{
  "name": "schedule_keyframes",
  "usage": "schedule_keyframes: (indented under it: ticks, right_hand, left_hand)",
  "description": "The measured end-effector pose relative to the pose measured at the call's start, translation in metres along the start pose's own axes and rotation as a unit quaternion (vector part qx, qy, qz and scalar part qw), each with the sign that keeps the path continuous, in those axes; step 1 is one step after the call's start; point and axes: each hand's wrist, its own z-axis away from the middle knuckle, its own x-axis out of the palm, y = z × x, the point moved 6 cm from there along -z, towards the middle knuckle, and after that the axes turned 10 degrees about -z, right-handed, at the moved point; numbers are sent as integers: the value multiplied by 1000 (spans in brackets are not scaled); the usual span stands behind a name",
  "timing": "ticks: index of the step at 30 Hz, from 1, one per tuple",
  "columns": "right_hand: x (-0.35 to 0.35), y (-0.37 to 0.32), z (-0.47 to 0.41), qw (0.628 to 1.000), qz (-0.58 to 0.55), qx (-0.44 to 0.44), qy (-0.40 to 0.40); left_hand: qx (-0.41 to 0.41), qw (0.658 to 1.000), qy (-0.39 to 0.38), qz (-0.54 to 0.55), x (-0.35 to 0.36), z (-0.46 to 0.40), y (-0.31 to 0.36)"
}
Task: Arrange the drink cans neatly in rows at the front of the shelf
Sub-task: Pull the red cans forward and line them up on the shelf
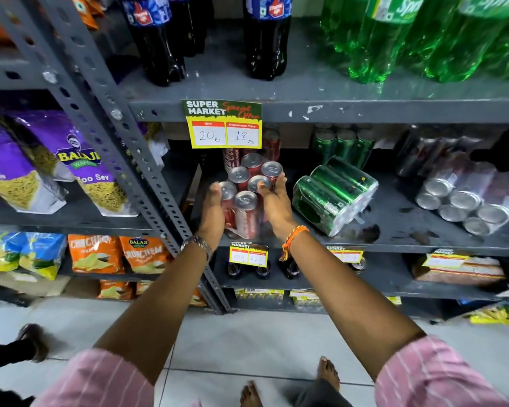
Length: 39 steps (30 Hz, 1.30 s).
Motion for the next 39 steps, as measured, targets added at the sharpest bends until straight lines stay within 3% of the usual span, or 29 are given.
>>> schedule_keyframes:
  ticks: [7, 11, 15, 20, 23, 26, 34, 39]
  right_hand:
    - [-4, -24, -47, 987, 107, 42, -110]
    - [2, -37, -54, 975, 151, 37, -161]
    - [-16, -42, -50, 988, 121, 12, -95]
    - [-39, -17, 5, 994, 24, -55, 91]
    - [-33, 2, 34, 989, -38, -50, 136]
    - [-12, 17, 50, 987, -3, -53, 153]
    - [-28, -2, 22, 986, 47, -78, 141]
    - [-41, -24, -26, 998, 27, -29, 52]
  left_hand:
    - [-2, 998, -27, -55, 32, 47, -14]
    - [38, 997, -14, -69, 34, 52, -12]
    - [-20, 999, 37, -25, 13, 24, -6]
    - [-23, 994, 87, -57, 0, -40, 29]
    - [66, 985, 61, -148, 10, -76, 58]
    - [50, 981, 27, -186, 7, -96, 39]
    - [41, 974, 74, -211, -10, -91, 20]
    - [64, 978, 110, -163, -15, -65, 3]
